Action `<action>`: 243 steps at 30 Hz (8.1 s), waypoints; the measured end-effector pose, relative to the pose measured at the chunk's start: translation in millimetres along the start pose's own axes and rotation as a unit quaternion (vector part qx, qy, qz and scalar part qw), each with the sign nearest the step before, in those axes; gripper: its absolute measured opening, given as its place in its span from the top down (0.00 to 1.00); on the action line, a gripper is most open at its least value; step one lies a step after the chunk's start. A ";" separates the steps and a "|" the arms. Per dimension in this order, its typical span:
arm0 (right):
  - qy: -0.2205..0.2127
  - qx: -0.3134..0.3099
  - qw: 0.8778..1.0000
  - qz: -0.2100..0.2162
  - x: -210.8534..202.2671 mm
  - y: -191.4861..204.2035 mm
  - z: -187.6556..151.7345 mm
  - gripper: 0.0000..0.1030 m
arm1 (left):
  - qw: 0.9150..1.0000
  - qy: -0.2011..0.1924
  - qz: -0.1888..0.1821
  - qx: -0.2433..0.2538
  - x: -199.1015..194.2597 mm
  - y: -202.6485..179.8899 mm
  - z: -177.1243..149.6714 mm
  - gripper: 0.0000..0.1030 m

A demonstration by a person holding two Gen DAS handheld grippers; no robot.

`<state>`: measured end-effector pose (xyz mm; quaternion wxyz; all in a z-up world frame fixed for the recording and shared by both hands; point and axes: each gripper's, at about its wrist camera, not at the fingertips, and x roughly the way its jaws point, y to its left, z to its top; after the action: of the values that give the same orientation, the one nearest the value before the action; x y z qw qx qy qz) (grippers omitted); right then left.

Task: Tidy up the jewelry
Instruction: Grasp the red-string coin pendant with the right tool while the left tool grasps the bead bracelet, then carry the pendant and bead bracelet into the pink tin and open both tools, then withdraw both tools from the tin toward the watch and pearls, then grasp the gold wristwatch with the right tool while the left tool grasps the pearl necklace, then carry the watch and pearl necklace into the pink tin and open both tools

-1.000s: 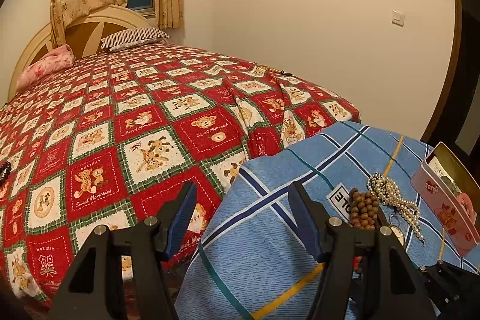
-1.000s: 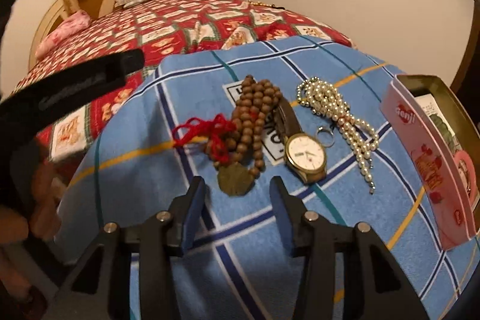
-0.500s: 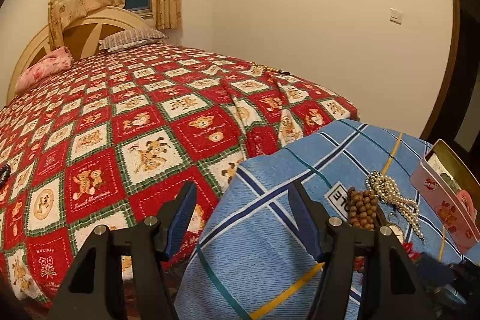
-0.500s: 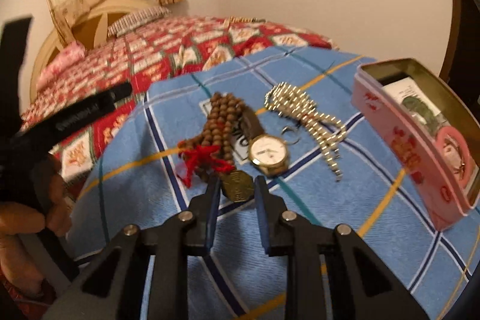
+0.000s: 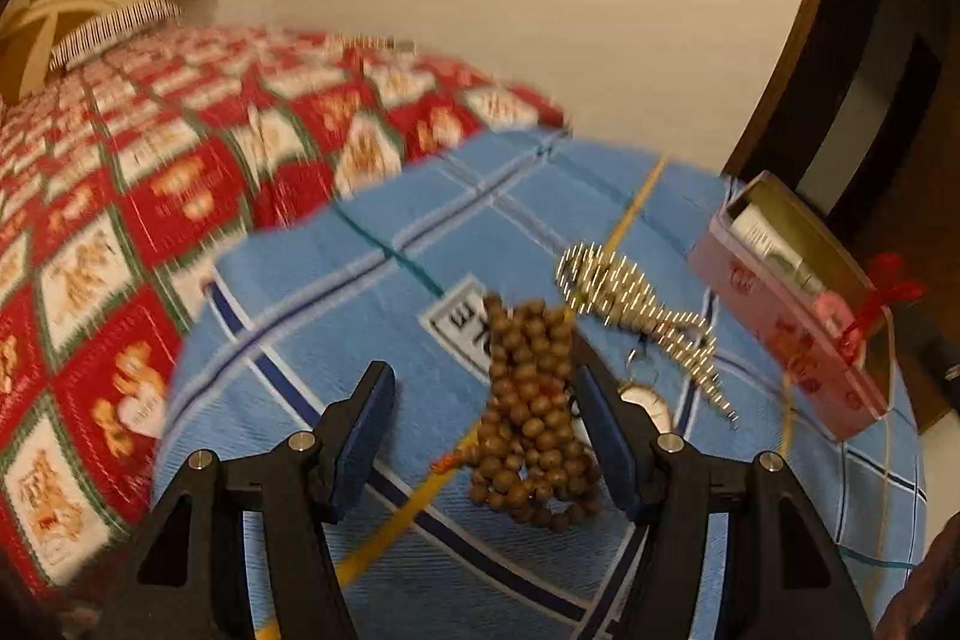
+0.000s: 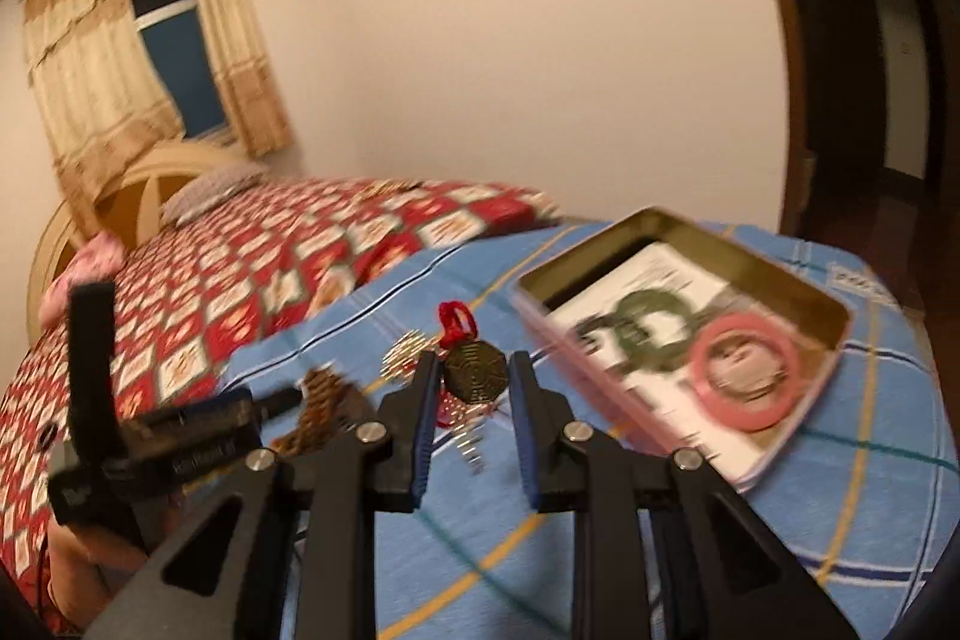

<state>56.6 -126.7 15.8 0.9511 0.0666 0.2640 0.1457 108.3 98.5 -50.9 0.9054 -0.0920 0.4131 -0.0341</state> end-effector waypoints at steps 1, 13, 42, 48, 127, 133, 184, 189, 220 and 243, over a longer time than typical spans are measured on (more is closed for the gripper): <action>-0.004 0.001 1.000 -0.005 -2.2 -3.8 1.0 0.75 | 1.000 0.012 -0.002 0.000 4.3 -0.4 0.2 0.39; -0.030 0.044 0.999 -0.010 -9.6 -40.9 8.9 0.75 | 0.999 0.011 -0.051 -0.005 -1.9 -2.0 -6.0 0.77; -0.002 0.144 0.986 -0.081 41.5 -145.9 33.7 0.74 | 0.980 -0.080 -0.129 0.126 52.8 -175.0 63.5 0.78; 0.008 0.139 0.986 -0.089 44.4 -151.3 31.1 0.73 | 0.982 -0.065 -0.113 0.136 67.8 -181.9 58.6 0.78; -0.057 0.031 0.984 -0.164 -21.8 -22.2 -29.4 0.40 | 0.989 -0.141 0.049 0.020 -46.3 -37.0 -11.3 0.36; -0.027 0.041 0.991 -0.126 -8.2 -15.9 -29.8 0.40 | 0.985 -0.133 0.099 -0.045 -45.7 17.2 0.5 0.37; 0.010 0.038 0.999 -0.036 20.9 -7.1 -16.0 0.63 | 0.995 -0.048 -0.064 0.054 14.5 -50.9 30.9 0.36; 0.009 0.055 0.997 -0.045 22.5 -17.3 -15.5 0.63 | 0.995 -0.003 -0.065 0.072 52.5 -69.0 37.4 0.70; -0.023 0.103 0.993 -0.051 1.9 -45.0 -12.0 0.63 | 0.963 -0.167 -0.196 0.076 -70.4 -38.1 30.6 0.95; -0.081 0.139 0.979 -0.125 -6.3 -125.7 35.5 0.63 | 0.941 -0.146 -0.271 0.139 -15.5 -167.9 94.4 0.95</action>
<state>100.5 -249.6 23.4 0.9616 0.1764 0.2096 -0.0179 171.7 -51.0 53.9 0.9160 -0.0772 0.2274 -0.3212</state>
